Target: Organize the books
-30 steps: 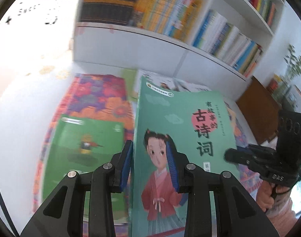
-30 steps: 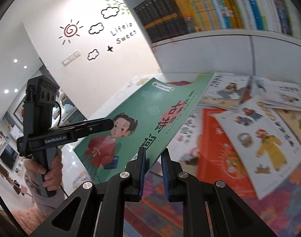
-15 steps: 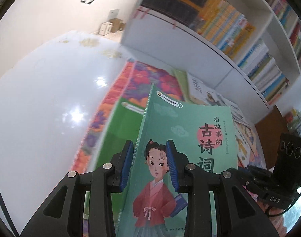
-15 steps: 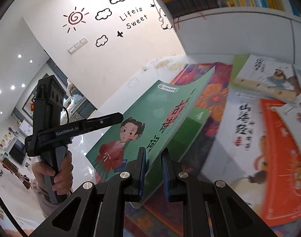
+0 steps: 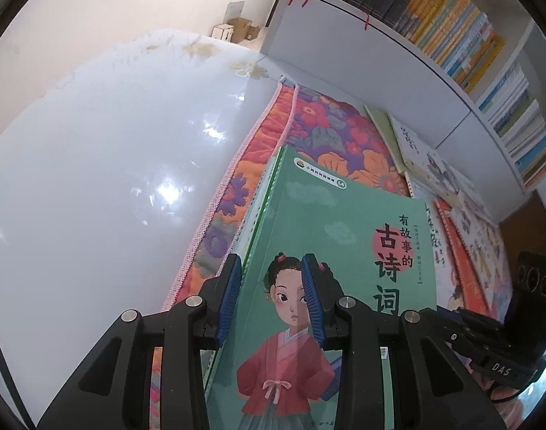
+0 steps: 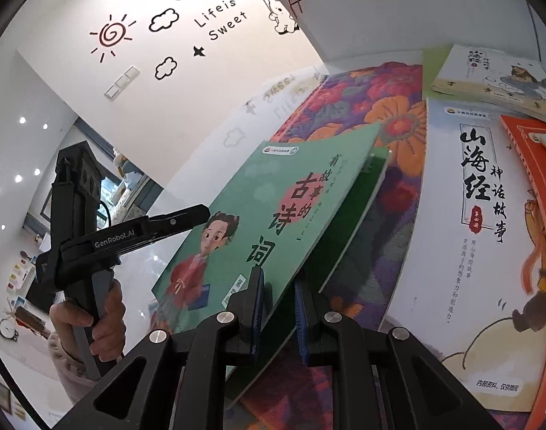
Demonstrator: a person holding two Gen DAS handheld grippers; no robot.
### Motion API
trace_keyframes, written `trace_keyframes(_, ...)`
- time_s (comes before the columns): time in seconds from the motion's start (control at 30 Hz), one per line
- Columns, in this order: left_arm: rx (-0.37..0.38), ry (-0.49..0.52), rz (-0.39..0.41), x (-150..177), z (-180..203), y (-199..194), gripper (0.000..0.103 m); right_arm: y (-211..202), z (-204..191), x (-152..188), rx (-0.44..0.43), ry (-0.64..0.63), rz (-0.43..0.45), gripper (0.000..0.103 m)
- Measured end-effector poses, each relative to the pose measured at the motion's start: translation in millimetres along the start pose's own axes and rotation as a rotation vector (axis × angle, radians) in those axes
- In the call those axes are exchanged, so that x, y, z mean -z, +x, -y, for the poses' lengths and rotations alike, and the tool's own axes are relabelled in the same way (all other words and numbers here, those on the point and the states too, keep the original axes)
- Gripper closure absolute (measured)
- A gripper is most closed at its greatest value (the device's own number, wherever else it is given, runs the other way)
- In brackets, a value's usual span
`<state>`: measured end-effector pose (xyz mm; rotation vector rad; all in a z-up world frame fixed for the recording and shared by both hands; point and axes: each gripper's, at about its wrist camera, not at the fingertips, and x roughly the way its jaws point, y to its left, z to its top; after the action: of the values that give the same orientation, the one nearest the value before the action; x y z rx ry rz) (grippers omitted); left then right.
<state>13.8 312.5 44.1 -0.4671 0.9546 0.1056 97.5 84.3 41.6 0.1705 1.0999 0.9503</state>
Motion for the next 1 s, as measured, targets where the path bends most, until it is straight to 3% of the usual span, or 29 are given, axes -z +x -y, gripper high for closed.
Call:
trace_keyframes(0.3,-0.057,0.012,0.010,3,-3,1,0.070,2,-9,3,0.045,-0.019,-0.008,0.080)
trace_keyframes(0.37,-0.067,0.002,0.027,3,-6,-4,0.070,2,-12,1,0.044,-0.015,-0.016,0.074)
trace_keyframes(0.43,-0.067,-0.008,0.040,3,-8,-7,0.070,0,-12,-1,0.042,-0.002,-0.021,0.056)
trace_keyframes(0.53,-0.088,-0.013,0.064,2,-12,-12,0.070,-14,-12,-6,0.086,0.012,0.037,0.042)
trace_keyframes(0.6,-0.099,-0.015,0.067,2,-13,-13,0.070,-19,-16,-10,0.114,-0.004,0.034,0.041)
trace_keyframes(0.8,-0.098,-0.008,0.065,2,-12,-12,0.070,5,-32,-3,0.107,-0.049,-0.140,0.041)
trace_keyframes(1.0,-0.086,-0.009,0.064,2,-11,-12,0.070,19,-48,0,0.087,-0.081,-0.161,0.039)
